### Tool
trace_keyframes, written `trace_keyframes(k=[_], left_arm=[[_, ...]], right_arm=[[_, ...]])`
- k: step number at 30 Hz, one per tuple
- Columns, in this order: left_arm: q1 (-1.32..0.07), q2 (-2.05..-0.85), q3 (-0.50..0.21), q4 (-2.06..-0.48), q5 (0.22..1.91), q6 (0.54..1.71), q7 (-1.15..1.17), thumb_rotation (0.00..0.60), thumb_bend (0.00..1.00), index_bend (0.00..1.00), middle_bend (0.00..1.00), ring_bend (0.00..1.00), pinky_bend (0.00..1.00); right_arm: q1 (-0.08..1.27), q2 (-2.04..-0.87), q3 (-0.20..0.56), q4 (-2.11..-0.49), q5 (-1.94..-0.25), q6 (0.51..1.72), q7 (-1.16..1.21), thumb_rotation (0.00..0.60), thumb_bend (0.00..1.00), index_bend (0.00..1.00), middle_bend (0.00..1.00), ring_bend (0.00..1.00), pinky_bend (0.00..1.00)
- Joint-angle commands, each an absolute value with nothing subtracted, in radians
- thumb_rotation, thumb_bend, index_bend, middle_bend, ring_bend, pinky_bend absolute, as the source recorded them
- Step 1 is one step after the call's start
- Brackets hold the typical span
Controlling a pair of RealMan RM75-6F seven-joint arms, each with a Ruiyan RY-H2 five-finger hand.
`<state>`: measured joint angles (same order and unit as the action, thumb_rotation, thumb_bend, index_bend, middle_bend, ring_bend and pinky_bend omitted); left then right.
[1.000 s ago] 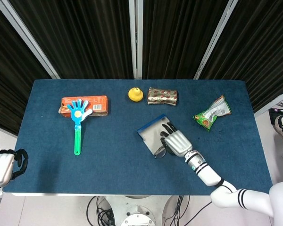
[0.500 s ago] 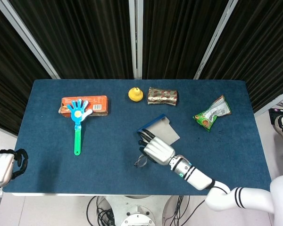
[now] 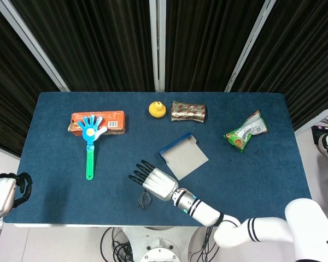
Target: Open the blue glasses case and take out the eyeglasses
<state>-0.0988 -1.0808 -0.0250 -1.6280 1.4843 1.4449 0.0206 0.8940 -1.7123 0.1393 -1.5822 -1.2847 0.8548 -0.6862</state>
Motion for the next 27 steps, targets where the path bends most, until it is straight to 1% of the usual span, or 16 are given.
trace_keyframes(k=[1, 5, 7, 12, 15, 19, 23, 27], left_arm=[[-0.098, -1.082, -0.025, -1.628, 1.484, 1.446, 0.022, 0.600, 0.36, 0.69, 0.69, 0.52, 0.46], [-0.098, -1.083, -0.025, -1.628, 1.484, 1.446, 0.026, 0.600, 0.36, 0.69, 0.69, 0.52, 0.46], [-0.098, -1.083, -0.026, -1.629, 1.484, 1.447, 0.028, 0.600, 0.36, 0.69, 0.69, 0.52, 0.46], [-0.098, -1.087, -0.026, -1.629, 1.484, 1.451, 0.040, 0.600, 0.36, 0.69, 0.69, 0.52, 0.46], [-0.096, -1.090, -0.027, -1.629, 1.484, 1.455, 0.047, 0.600, 0.36, 0.69, 0.69, 0.52, 0.46], [-0.095, -1.094, -0.028, -1.628, 1.483, 1.459, 0.057, 0.600, 0.36, 0.69, 0.69, 0.52, 0.46], [-0.093, -1.097, -0.029, -1.628, 1.483, 1.463, 0.061, 0.600, 0.36, 0.69, 0.69, 0.52, 0.46], [-0.093, -1.098, -0.030, -1.627, 1.482, 1.464, 0.065, 0.600, 0.36, 0.69, 0.69, 0.52, 0.46]], right_arm=[[0.834, -1.616, 0.134, -1.672, -1.265, 0.951, -0.706, 0.600, 0.30, 0.03, 0.09, 0.00, 0.00], [0.721, -1.473, 0.097, -1.773, -1.284, 1.093, -0.661, 0.600, 0.27, 0.03, 0.09, 0.00, 0.00], [0.650, -1.396, 0.065, -1.811, -1.302, 1.173, -0.619, 0.600, 0.25, 0.03, 0.09, 0.00, 0.00], [0.478, -1.255, -0.015, -1.823, -1.374, 1.356, -0.461, 0.600, 0.22, 0.02, 0.08, 0.00, 0.00], [0.390, -1.199, -0.055, -1.794, -1.410, 1.441, -0.348, 0.600, 0.21, 0.02, 0.07, 0.00, 0.00], [0.298, -1.148, -0.094, -1.756, -1.451, 1.522, -0.220, 0.600, 0.21, 0.02, 0.07, 0.00, 0.00], [0.225, -1.110, -0.122, -1.734, -1.485, 1.573, -0.120, 0.600, 0.21, 0.02, 0.07, 0.00, 0.00], [0.190, -1.084, -0.129, -1.712, -1.534, 1.603, -0.050, 0.600, 0.21, 0.02, 0.07, 0.00, 0.00]])
